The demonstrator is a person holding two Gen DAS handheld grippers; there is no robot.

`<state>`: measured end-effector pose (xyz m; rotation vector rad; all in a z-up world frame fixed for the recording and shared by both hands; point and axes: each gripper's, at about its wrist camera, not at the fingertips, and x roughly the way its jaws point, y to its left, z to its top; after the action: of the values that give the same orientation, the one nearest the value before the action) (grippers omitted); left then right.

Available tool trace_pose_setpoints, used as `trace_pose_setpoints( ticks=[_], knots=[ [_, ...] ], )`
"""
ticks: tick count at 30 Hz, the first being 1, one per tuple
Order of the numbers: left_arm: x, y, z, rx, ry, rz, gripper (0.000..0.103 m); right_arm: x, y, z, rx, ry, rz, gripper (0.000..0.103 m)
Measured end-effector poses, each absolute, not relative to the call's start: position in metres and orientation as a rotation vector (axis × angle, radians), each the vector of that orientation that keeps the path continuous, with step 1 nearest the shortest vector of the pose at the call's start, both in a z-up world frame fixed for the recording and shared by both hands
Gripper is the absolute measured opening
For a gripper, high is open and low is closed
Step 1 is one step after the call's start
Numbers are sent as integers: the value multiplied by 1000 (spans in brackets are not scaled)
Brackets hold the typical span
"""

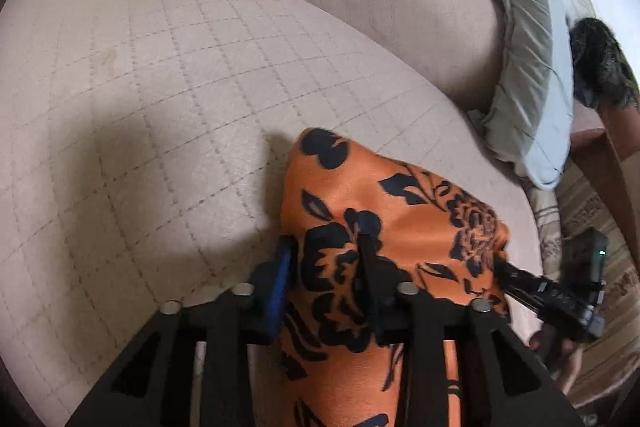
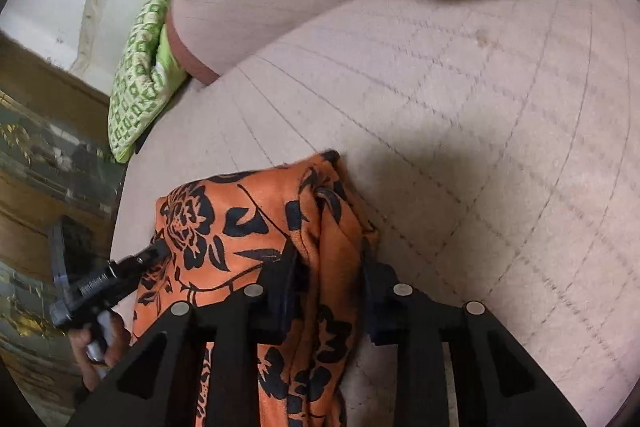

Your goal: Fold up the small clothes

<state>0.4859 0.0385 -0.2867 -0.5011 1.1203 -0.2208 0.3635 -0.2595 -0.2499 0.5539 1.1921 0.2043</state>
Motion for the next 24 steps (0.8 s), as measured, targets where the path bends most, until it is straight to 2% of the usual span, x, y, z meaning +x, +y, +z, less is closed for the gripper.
trace_pose_setpoints(
  ticks=[2, 4, 5, 7, 9, 11, 17, 24],
  knots=[
    [477, 31, -269, -441, 1088, -204, 35, 359, -258, -232, 538, 1167, 212, 30],
    [463, 23, -248, -338, 1048, -171, 36, 346, -259, -204, 543, 1111, 236, 38],
    [451, 19, -236, -299, 1023, -152, 40, 339, -259, -193, 548, 1094, 242, 49],
    [432, 11, -221, -241, 975, -133, 49, 319, -259, -172, 526, 1045, 220, 63],
    [398, 0, -207, -160, 918, -88, 52, 294, -252, -159, 479, 1031, 182, 63],
    [363, -10, -197, -105, 879, -47, 60, 263, -241, -152, 441, 1030, 142, 63],
    [257, -36, -173, -19, 848, 11, 60, 176, -195, -134, 376, 1080, 104, 63],
    [172, -44, -135, -15, 833, 31, 64, 119, -174, -116, 339, 1083, 81, 63]
  ],
)
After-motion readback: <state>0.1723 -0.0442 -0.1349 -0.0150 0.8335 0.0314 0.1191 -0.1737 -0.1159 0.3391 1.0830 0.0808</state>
